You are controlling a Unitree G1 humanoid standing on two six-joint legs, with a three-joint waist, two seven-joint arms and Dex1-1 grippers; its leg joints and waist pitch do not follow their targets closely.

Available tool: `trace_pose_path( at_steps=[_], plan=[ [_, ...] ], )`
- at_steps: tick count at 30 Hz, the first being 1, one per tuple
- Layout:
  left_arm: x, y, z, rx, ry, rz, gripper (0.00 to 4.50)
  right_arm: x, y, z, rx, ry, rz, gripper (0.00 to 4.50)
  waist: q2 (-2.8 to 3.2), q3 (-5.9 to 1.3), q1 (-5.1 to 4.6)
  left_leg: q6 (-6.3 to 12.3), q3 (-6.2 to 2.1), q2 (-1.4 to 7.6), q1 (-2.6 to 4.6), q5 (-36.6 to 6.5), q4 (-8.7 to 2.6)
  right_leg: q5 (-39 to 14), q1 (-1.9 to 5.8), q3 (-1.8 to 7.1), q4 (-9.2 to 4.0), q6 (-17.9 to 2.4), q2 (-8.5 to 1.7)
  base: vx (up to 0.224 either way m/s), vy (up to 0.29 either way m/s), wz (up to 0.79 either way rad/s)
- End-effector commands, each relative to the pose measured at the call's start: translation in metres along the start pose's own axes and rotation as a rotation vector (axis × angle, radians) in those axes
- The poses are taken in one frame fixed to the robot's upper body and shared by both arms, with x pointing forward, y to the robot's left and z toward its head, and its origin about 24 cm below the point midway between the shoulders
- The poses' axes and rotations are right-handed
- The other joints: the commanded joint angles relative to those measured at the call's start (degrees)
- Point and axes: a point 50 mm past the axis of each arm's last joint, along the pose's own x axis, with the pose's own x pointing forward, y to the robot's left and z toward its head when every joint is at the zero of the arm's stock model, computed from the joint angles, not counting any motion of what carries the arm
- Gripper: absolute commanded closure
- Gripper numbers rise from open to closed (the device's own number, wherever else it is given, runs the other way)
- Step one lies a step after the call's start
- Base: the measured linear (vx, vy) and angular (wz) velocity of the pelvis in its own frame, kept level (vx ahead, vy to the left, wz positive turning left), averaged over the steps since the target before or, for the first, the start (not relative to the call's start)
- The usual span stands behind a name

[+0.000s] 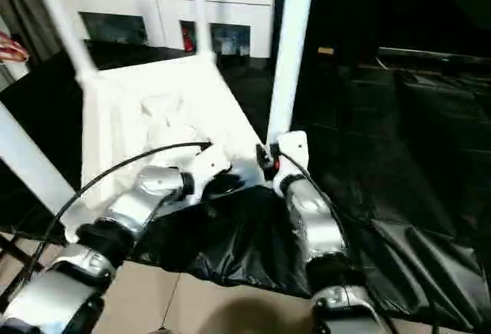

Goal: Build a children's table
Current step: Rotate leg to tighten

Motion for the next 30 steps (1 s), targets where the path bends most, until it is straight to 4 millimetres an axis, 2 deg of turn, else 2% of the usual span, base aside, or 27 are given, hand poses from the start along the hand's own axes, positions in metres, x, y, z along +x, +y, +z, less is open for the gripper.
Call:
trace_pose_path(
  at_steps=[1, 4, 5, 6, 7, 8, 9, 10, 11, 12, 13, 14, 16, 20, 21, 22, 23, 24, 25, 26, 27, 28, 30],
  plan=[
    [0.006, -0.005, 0.025, 0.055, -0.099, -0.008, 4.50, -0.001, 0.047, -0.022, 0.070, 0.088, 0.253, 1.66, -0.10, -2.64, -0.03, 0.00, -0.38, 0.54, 0.03, -22.6, -4.56, -22.4, 1.72, 1.59, -5.36, -7.3, -2.39, 0.000, 0.000, 0.00],
    [-0.001, -0.005, 0.022, 0.079, -0.108, -0.072, 4.50, -0.006, 0.038, -0.019, 0.009, 0.085, 0.313, 1.40, -0.15, -2.94, -0.04, 0.90, -0.37, 0.68, -0.69, -18.9, -4.46, -16.3, 2.42, 1.56, -4.52, -8.9, -2.35, 0.000, 0.000, 0.00],
    [-0.003, -0.005, 0.021, 0.081, -0.108, -0.088, 4.50, -0.008, 0.035, -0.019, -0.008, 0.088, 0.339, 1.30, -0.14, -3.02, -0.01, 1.05, -0.25, 0.67, -0.65, -18.2, -4.34, -15.5, 2.42, 1.59, -4.50, -9.2, -2.36, 0.000, 0.000, 0.00],
    [-0.004, -0.005, 0.021, 0.086, -0.110, -0.098, 4.50, -0.010, 0.034, -0.019, -0.016, 0.089, 0.356, 1.30, -0.13, -3.18, -0.01, 1.23, -0.16, 0.69, -0.74, -16.4, -4.08, -12.5, 2.50, 1.69, -4.14, -10.1, -2.40, 0.000, 0.000, 0.00],
    [-0.010, -0.005, 0.018, 0.092, -0.108, -0.130, 4.50, -0.015, 0.027, -0.019, -0.046, 0.099, 0.433, 1.30, 0.08, -3.24, 0.05, 1.64, -0.03, 0.58, -0.81, -14.9, -3.79, -10.4, 2.60, 1.71, -3.93, -10.7, -2.39, 0.000, 0.000, 0.00],
    [-0.010, -0.005, 0.018, 0.092, -0.108, -0.130, 4.50, -0.015, 0.027, -0.019, -0.046, 0.099, 0.433, 1.30, 0.01, -3.32, 0.10, 1.95, 0.05, 0.69, -0.63, -14.6, -3.69, -9.1, 2.58, 1.68, -3.84, -11.2, -2.35, 0.076, -0.009, -0.01],
    [-0.015, -0.004, 0.014, 0.098, -0.100, -0.167, 4.50, -0.023, 0.021, -0.018, -0.092, 0.112, 0.537, 1.30, 0.31, -3.41, 0.07, 2.55, 0.17, 0.65, -0.72, -13.0, -3.40, -5.9, 2.60, 1.72, -3.46, -12.3, -2.29, 0.051, -0.004, 0.01],
    [-0.015, -0.004, 0.014, 0.098, -0.100, -0.167, 4.50, -0.023, 0.021, -0.018, -0.092, 0.112, 0.537, 1.30, 0.07, -3.61, 0.18, 3.25, 0.15, 0.69, -0.83, -11.2, -3.13, -2.3, 2.99, 1.58, -3.06, -13.1, -2.20, 0.050, 0.000, 0.01],
    [-0.018, -0.004, 0.012, 0.103, -0.098, -0.186, 4.50, -0.027, 0.019, -0.018, -0.117, 0.119, 0.586, 1.30, 0.29, -3.65, 0.24, 3.65, 0.26, 0.71, -0.76, -10.4, -2.99, -0.5, 2.81, 1.63, -2.90, -13.6, -2.21, 0.000, 0.000, 0.00],
    [-0.018, -0.004, 0.012, 0.103, -0.098, -0.186, 4.50, -0.027, 0.019, -0.018, -0.117, 0.119, 0.586, 1.30, 0.27, -3.74, 0.27, 4.29, 0.27, 0.68, -0.79, -9.4, -2.80, 1.9, 2.92, 1.50, -2.64, -14.5, -2.16, 0.000, 0.000, 0.00],
    [-0.022, -0.003, 0.010, 0.108, -0.092, -0.211, 4.50, -0.034, 0.015, -0.017, -0.143, 0.132, 0.655, 1.30, 0.50, -3.79, 0.32, 4.76, 0.27, 0.67, -0.77, -8.6, -2.68, 3.1, 2.92, 1.38, -2.48, -15.0, -2.08, 0.000, 0.000, 0.00],
    [-0.026, -0.003, 0.007, 0.109, -0.089, -0.239, 4.50, -0.039, 0.012, -0.017, -0.162, 0.144, 0.714, 1.30, 0.34, -3.70, 0.56, 5.13, 0.34, 0.76, -0.74, -9.1, -2.62, 2.7, 3.07, 1.27, -2.54, -15.2, -2.04, 0.000, 0.000, 0.00],
    [-0.031, -0.001, 0.005, 0.108, -0.086, -0.268, 4.50, -0.044, 0.008, -0.015, -0.181, 0.159, 0.777, 1.30, 0.46, -3.52, 0.73, 5.26, 0.44, 0.92, -0.72, -10.8, -2.74, 0.1, 2.93, 1.27, -2.74, -15.4, -2.15, 0.000, 0.000, 0.00],
    [-0.042, 0.000, 0.000, 0.100, -0.085, -0.333, 4.50, -0.052, 0.001, -0.012, -0.206, 0.194, 0.889, 1.30, 0.55, -3.26, 1.12, 3.71, 0.52, 1.30, -0.26, -14.8, -3.12, -5.6, 2.48, 1.52, -3.12, -15.2, -2.27, 0.000, 0.000, 0.00],
    [-0.044, 0.000, -0.001, 0.099, -0.084, -0.347, 4.50, -0.054, -0.001, -0.012, -0.210, 0.202, 0.909, 1.30, 0.55, -3.26, 1.12, 3.71, 0.52, 1.30, -0.26, -14.8, -3.12, -5.6, 2.48, 1.52, -3.12, -15.2, -2.27, 0.000, 0.000, 0.00],
    [-0.052, 0.001, -0.006, 0.095, -0.068, -0.389, 4.50, -0.058, -0.003, -0.009, -0.206, 0.224, 0.985, 1.30, -0.66, -3.28, 1.32, 3.97, 0.63, 1.23, -0.33, -14.4, -3.12, -6.5, 2.58, 1.53, -3.04, -15.1, -2.20, 0.000, 0.000, 0.00],
    [-0.052, 0.001, -0.006, 0.095, -0.068, -0.389, 4.50, -0.058, -0.003, -0.009, -0.206, 0.224, 0.985, 1.30, -0.29, -3.28, 1.47, 4.00, 0.47, 1.24, -0.44, -14.2, -3.13, -6.7, 2.68, 1.51, -2.87, -15.0, -2.34, 0.000, 0.000, 0.00],
    [-0.055, 0.003, -0.007, 0.096, -0.058, -0.395, 4.50, -0.059, -0.005, -0.007, -0.202, 0.234, 1.017, 1.30, -0.50, -3.31, 1.52, 4.21, 0.58, 1.36, -0.42, -13.7, -3.10, -6.7, 2.49, 1.56, -2.99, -14.8, -2.42, 0.000, 0.000, 0.00],
    [-0.057, 0.005, -0.008, 0.097, -0.052, -0.396, 4.50, -0.060, -0.005, -0.006, -0.199, 0.239, 1.035, 1.45, -0.28, -3.37, 1.65, 4.20, 0.49, 1.35, -0.32, -13.5, -3.09, -6.6, 2.47, 1.54, -2.86, -14.8, -2.40, 0.000, 0.000, 0.00],
    [-0.059, 0.007, -0.010, 0.102, -0.041, -0.396, 4.50, -0.060, -0.006, -0.005, -0.206, 0.254, 1.061, 1.55, -0.89, -3.35, 1.75, 4.49, 0.61, 1.35, -0.36, -13.0, -2.99, -6.1, 2.43, 1.55, -2.91, -14.9, -2.38, 0.000, 0.000, 0.00],
    [-0.060, 0.008, -0.010, 0.102, -0.040, -0.396, 4.50, -0.060, -0.006, -0.005, -0.207, 0.256, 1.064, 1.55, -0.74, -3.37, 1.90, 4.46, 0.56, 1.31, -0.46, -12.5, -2.96, -5.9, 2.52, 1.55, -2.70, -14.9, -2.44, 0.000, 0.000, 0.00],
    [-0.061, 0.009, -0.010, 0.105, -0.035, -0.395, 4.50, -0.061, -0.007, -0.005, -0.211, 0.264, 1.076, 1.74, -0.53, -3.42, 2.11, 4.48, 0.58, 1.37, -0.41, -11.6, -2.90, -5.3, 2.40, 1.59, -2.65, -14.8, -2.52, 0.000, 0.000, 0.00],
    [-0.064, 0.014, -0.011, 0.112, -0.019, -0.395, 4.50, -0.061, -0.007, -0.005, -0.219, 0.288, 1.111, 1.85, -0.78, -3.49, 2.37, 4.63, 0.63, 1.27, -0.43, -10.7, -2.76, -4.5, 2.41, 1.59, -2.54, -14.8, -2.47, 0.000, 0.000, 0.00]
  ],
)
